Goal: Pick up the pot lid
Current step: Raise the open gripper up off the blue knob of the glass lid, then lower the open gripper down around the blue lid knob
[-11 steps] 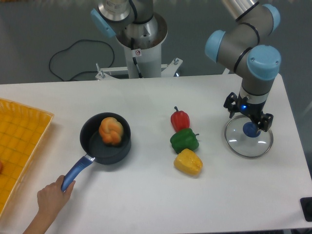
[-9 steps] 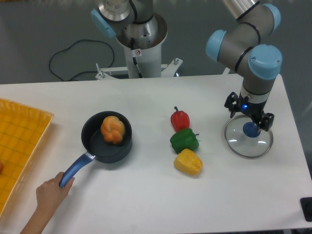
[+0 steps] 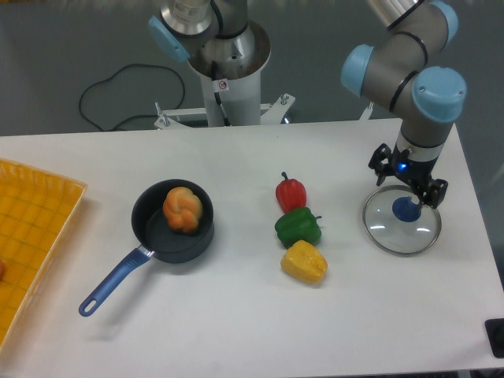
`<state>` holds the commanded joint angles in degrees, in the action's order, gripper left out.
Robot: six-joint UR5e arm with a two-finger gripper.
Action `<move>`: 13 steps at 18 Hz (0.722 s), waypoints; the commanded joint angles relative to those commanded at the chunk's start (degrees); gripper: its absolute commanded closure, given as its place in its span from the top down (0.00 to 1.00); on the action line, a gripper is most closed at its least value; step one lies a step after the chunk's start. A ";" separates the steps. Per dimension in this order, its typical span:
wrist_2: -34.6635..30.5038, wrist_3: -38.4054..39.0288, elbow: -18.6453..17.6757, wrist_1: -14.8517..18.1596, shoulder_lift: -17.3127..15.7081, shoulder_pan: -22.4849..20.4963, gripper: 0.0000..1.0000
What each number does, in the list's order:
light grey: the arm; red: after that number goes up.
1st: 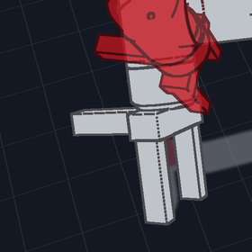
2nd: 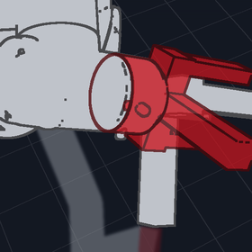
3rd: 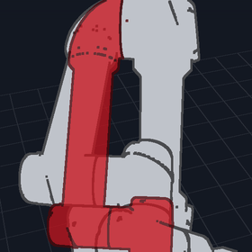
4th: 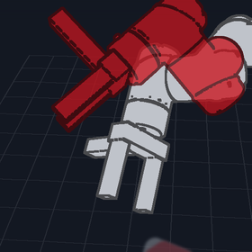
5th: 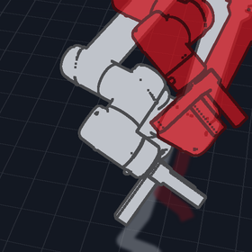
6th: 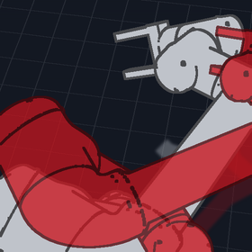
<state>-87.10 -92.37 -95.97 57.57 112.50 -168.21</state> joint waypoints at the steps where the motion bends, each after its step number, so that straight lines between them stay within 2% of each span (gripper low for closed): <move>1: 0.00 0.00 -0.18 -0.09 -0.26 -0.62 1.00; 3: 0.35 0.52 -1.49 -0.35 -0.61 -1.15 1.00; 7: 0.09 10.09 -1.23 -1.14 0.52 -1.42 1.00; 9: 0.09 10.90 -0.54 -2.63 1.05 -1.33 1.00; 13: 0.18 15.99 -0.62 -3.43 1.93 -0.89 1.00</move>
<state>-86.92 -76.38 -96.59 54.14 114.43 -169.10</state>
